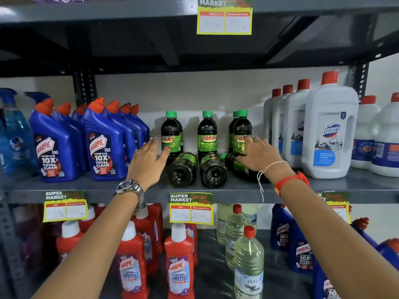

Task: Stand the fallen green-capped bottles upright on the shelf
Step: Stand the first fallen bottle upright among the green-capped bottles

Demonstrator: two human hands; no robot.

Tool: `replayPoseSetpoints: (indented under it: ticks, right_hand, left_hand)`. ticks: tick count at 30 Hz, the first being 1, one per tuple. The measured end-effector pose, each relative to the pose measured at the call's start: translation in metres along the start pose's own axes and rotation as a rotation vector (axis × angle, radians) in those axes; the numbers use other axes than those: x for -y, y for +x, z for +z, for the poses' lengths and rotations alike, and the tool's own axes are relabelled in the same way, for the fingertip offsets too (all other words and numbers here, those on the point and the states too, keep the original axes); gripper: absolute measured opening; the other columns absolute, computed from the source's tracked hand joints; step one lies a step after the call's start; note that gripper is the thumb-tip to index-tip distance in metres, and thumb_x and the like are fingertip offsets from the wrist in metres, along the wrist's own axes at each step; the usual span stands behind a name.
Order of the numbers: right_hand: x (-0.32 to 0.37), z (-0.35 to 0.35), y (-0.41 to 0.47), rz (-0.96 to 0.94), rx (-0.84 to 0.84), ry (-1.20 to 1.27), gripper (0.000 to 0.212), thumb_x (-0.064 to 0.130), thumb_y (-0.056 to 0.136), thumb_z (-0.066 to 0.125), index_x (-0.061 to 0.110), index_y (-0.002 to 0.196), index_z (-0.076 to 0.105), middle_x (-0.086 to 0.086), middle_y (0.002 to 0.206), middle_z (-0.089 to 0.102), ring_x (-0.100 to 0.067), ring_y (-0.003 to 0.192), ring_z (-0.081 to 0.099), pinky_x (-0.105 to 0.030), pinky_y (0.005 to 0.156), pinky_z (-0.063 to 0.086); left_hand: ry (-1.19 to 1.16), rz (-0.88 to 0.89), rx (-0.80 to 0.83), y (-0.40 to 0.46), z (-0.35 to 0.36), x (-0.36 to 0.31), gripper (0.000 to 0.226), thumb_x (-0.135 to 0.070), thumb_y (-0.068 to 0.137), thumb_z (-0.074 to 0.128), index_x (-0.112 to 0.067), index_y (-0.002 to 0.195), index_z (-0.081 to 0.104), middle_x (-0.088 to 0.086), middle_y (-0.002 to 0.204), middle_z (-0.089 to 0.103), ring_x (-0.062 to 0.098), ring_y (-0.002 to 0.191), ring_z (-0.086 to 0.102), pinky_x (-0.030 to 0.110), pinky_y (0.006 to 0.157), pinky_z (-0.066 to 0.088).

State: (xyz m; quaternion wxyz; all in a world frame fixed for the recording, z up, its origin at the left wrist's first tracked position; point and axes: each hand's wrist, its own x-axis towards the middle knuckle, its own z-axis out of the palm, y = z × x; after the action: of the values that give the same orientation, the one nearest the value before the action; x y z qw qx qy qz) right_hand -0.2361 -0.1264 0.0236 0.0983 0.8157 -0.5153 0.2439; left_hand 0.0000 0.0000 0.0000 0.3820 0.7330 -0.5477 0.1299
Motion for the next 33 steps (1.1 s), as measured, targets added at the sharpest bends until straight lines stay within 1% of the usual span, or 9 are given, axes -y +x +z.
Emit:
replayPoseSetpoints:
  ticks: [8, 13, 17, 20, 22, 24, 27, 31, 33]
  right_hand:
    - [0.006, 0.015, 0.012, 0.09, 0.189, -0.245, 0.049, 0.04, 0.089, 0.049, 0.008, 0.126, 0.045, -0.014, 0.122, 0.06, -0.035, 0.112, 0.057, -0.049, 0.095, 0.045]
    - [0.007, 0.017, 0.018, 0.119, 0.212, -0.329, 0.036, 0.034, 0.088, 0.051, 0.01, 0.116, 0.055, -0.009, 0.107, 0.065, -0.03, 0.1, 0.061, -0.04, 0.088, 0.048]
    - [0.007, 0.017, 0.023, 0.157, 0.167, -0.246, 0.038, 0.043, 0.083, 0.055, 0.012, 0.104, 0.06, -0.005, 0.086, 0.058, -0.026, 0.086, 0.059, -0.033, 0.078, 0.045]
    - [0.006, 0.016, 0.02, 0.181, 0.077, -0.181, 0.044, 0.049, 0.076, 0.062, 0.012, 0.101, 0.059, -0.004, 0.082, 0.057, -0.027, 0.084, 0.06, -0.031, 0.074, 0.044]
    - [0.006, 0.014, 0.017, 0.203, 0.006, -0.141, 0.049, 0.05, 0.071, 0.066, 0.012, 0.102, 0.059, -0.004, 0.082, 0.056, -0.028, 0.084, 0.062, -0.029, 0.068, 0.042]
    - [0.007, 0.007, 0.015, 0.241, -0.062, -0.037, 0.059, 0.052, 0.063, 0.073, 0.012, 0.103, 0.058, -0.007, 0.087, 0.061, -0.029, 0.088, 0.063, -0.029, 0.066, 0.039]
    - [0.005, -0.004, 0.015, 0.292, -0.187, 0.248, 0.075, 0.052, 0.055, 0.08, 0.012, 0.114, 0.055, -0.011, 0.102, 0.067, -0.033, 0.098, 0.064, -0.031, 0.068, 0.041]
    - [0.009, -0.011, 0.01, 0.304, -0.38, 0.739, 0.082, 0.045, 0.057, 0.083, 0.011, 0.124, 0.05, -0.01, 0.116, 0.065, -0.029, 0.111, 0.06, -0.036, 0.088, 0.047]
    - [0.014, -0.012, 0.005, 0.328, -0.448, 0.908, 0.079, 0.041, 0.055, 0.085, 0.011, 0.12, 0.051, -0.007, 0.11, 0.065, -0.025, 0.108, 0.06, -0.035, 0.092, 0.047]
  left_hand:
    - [0.161, -0.127, 0.322, -0.007, 0.014, 0.034, 0.065, -0.043, 0.09, 0.034, -0.014, 0.146, 0.016, 0.011, 0.154, 0.025, 0.028, 0.137, 0.032, 0.042, 0.108, 0.032]
    - [0.294, -0.067, 0.408, -0.009, 0.017, 0.039, 0.056, -0.05, 0.087, 0.028, -0.018, 0.13, 0.043, 0.013, 0.109, 0.062, 0.028, 0.088, 0.06, 0.032, 0.068, 0.046]
    - [0.425, 0.048, 0.46, -0.007, 0.018, 0.045, 0.088, -0.058, 0.062, 0.005, -0.014, 0.122, 0.052, 0.014, 0.122, 0.057, 0.033, 0.107, 0.054, 0.042, 0.086, 0.046]
    - [0.561, 0.183, 0.435, -0.009, 0.019, 0.045, 0.049, -0.029, 0.087, 0.018, -0.016, 0.125, 0.047, 0.01, 0.123, 0.053, 0.029, 0.105, 0.054, 0.033, 0.066, 0.041]
    - [0.591, 0.207, 0.417, -0.011, 0.019, 0.044, 0.044, -0.021, 0.089, 0.02, -0.018, 0.125, 0.046, 0.01, 0.122, 0.054, 0.027, 0.103, 0.055, 0.027, 0.055, 0.033]
    - [0.589, 0.205, 0.399, -0.013, 0.019, 0.043, 0.043, -0.023, 0.09, 0.02, -0.019, 0.125, 0.045, 0.009, 0.12, 0.055, 0.026, 0.101, 0.056, 0.026, 0.051, 0.03]
    - [0.549, 0.17, 0.34, -0.015, 0.018, 0.039, 0.04, -0.031, 0.094, 0.022, -0.02, 0.125, 0.045, 0.008, 0.113, 0.059, 0.024, 0.096, 0.058, 0.031, 0.061, 0.044]
    - [0.666, 0.252, 0.241, -0.021, 0.022, 0.041, 0.037, -0.026, 0.093, 0.028, -0.019, 0.125, 0.044, 0.007, 0.103, 0.057, 0.024, 0.088, 0.058, 0.031, 0.058, 0.043]
    - [0.679, 0.247, 0.227, -0.021, 0.023, 0.042, 0.036, -0.025, 0.093, 0.03, -0.02, 0.125, 0.044, 0.004, 0.094, 0.054, 0.021, 0.079, 0.055, 0.026, 0.053, 0.039]
